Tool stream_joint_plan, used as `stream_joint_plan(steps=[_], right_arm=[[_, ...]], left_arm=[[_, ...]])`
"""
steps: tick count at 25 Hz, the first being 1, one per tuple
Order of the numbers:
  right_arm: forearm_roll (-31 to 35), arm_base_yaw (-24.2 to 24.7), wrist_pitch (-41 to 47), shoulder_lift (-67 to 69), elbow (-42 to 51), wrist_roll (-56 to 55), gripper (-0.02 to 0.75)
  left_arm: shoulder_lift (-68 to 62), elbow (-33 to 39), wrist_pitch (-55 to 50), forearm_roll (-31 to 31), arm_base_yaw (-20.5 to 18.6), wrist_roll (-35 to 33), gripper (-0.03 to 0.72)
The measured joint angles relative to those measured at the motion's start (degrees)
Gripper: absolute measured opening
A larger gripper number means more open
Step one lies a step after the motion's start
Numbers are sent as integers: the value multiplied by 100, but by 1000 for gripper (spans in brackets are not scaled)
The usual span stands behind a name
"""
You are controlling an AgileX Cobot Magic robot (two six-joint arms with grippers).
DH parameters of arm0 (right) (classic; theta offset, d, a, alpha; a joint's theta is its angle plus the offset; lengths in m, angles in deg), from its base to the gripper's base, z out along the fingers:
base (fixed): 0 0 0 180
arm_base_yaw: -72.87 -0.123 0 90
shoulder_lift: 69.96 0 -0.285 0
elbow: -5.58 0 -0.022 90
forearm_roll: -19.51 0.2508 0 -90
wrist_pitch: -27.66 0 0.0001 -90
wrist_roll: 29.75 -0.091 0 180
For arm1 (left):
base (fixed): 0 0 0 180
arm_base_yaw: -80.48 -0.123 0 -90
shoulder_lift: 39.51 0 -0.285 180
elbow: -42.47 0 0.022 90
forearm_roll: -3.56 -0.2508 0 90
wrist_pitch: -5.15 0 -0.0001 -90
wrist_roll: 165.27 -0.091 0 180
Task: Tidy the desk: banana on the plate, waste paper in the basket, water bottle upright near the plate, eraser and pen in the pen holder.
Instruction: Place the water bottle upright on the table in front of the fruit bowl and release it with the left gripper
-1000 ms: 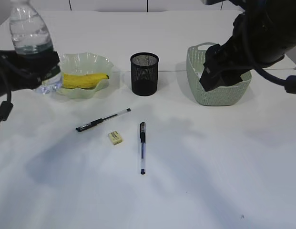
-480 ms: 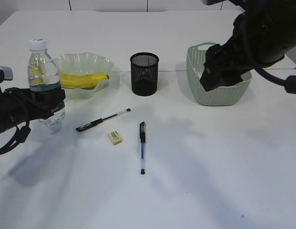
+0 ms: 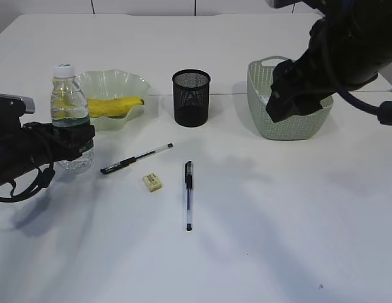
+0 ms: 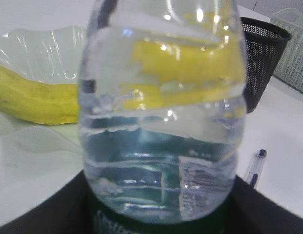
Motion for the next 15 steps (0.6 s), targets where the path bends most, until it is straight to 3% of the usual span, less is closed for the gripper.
stream_joint_plan(steps=[15], right_arm=[[0, 0, 84, 0, 0, 0, 554]], left_arm=[[-644, -265, 495, 103, -5, -26, 403]])
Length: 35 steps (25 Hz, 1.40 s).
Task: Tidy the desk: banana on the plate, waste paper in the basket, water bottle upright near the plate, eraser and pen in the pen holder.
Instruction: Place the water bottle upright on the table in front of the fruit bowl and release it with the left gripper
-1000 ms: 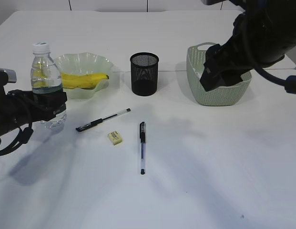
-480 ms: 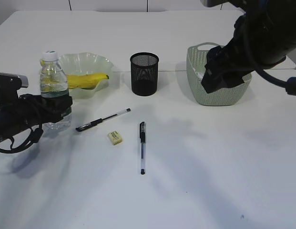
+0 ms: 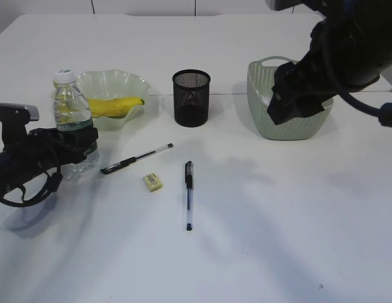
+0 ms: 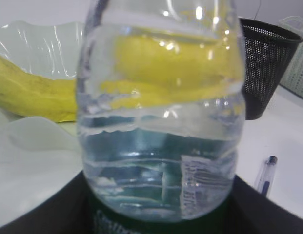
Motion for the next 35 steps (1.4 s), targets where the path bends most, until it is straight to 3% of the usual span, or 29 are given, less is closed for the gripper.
stream_joint_plan(steps=[5, 11, 17, 24, 35], right_arm=[[0, 0, 23, -10, 0, 0, 554], [0, 0, 25, -10, 0, 0, 554], [0, 0, 35, -10, 0, -10, 554], [0, 0, 35, -10, 0, -10, 554], [0, 0, 35, -10, 0, -10, 554]], left_arm=[[-56, -4, 117, 0, 0, 0, 406], [-56, -4, 107, 8, 0, -57, 485], [-56, -4, -14, -12, 0, -263, 506], [228, -4, -104, -26, 0, -287, 610], [1190, 7, -113, -26, 0, -287, 622]])
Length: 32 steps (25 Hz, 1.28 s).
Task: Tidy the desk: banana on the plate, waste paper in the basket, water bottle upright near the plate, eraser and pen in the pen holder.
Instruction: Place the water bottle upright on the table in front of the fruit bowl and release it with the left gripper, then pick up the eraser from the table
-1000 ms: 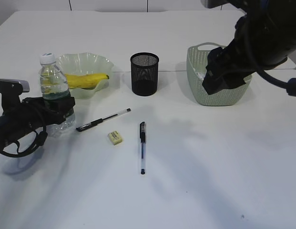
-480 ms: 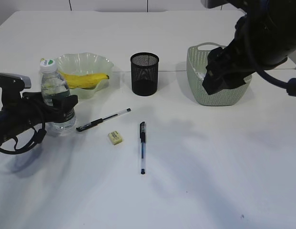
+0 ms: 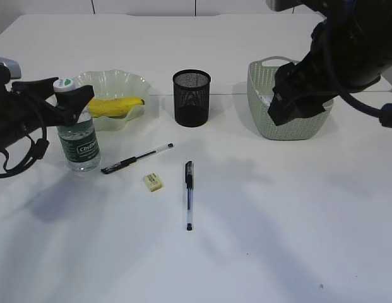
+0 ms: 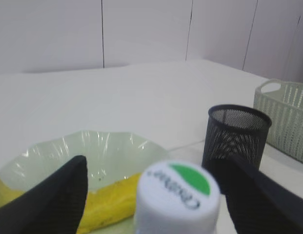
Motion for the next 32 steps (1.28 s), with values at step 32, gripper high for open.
stream_joint_plan(steps=[32], right_arm=[[0, 0, 0, 0, 0, 0, 554]], left_arm=[[4402, 54, -7144, 115, 260, 1368, 591]])
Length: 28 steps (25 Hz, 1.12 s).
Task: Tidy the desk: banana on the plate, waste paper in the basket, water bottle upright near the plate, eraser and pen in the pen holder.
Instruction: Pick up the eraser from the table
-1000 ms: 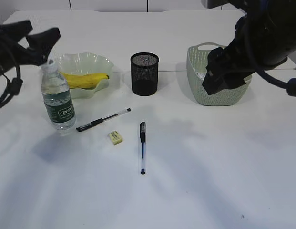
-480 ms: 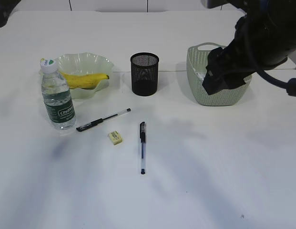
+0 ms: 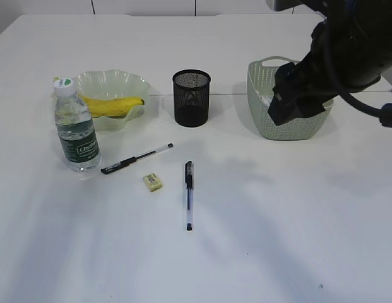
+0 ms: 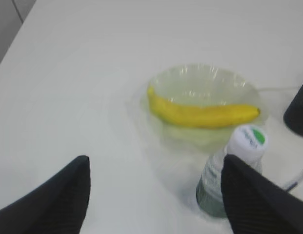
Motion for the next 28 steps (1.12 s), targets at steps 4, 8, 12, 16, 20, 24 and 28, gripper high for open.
stream_joint_plan(steps=[4, 8, 12, 16, 20, 24, 28], right_arm=[[0, 0, -23, 0, 0, 0, 554], [0, 0, -23, 0, 0, 0, 554], [0, 0, -23, 0, 0, 0, 553], [0, 0, 104, 14, -161, 0, 553], [12, -24, 476, 322, -765, 0, 538], [161, -178, 822, 878, -1503, 0, 508], [225, -532, 1020, 1482, -2134, 0, 503]], left_arm=[[93, 0, -1630, 375, 332, -73, 591], [98, 0, -2917, 1276, 456, -1238, 591], [98, 0, -3961, 2449, 479, -2424, 591], [98, 0, -4572, 3126, 491, -2806, 590], [107, 0, -4659, 3585, 491, -2849, 591], [107, -57, -4659, 3773, 378, -2859, 591], [107, -179, -4592, 3772, -86, -2859, 591]])
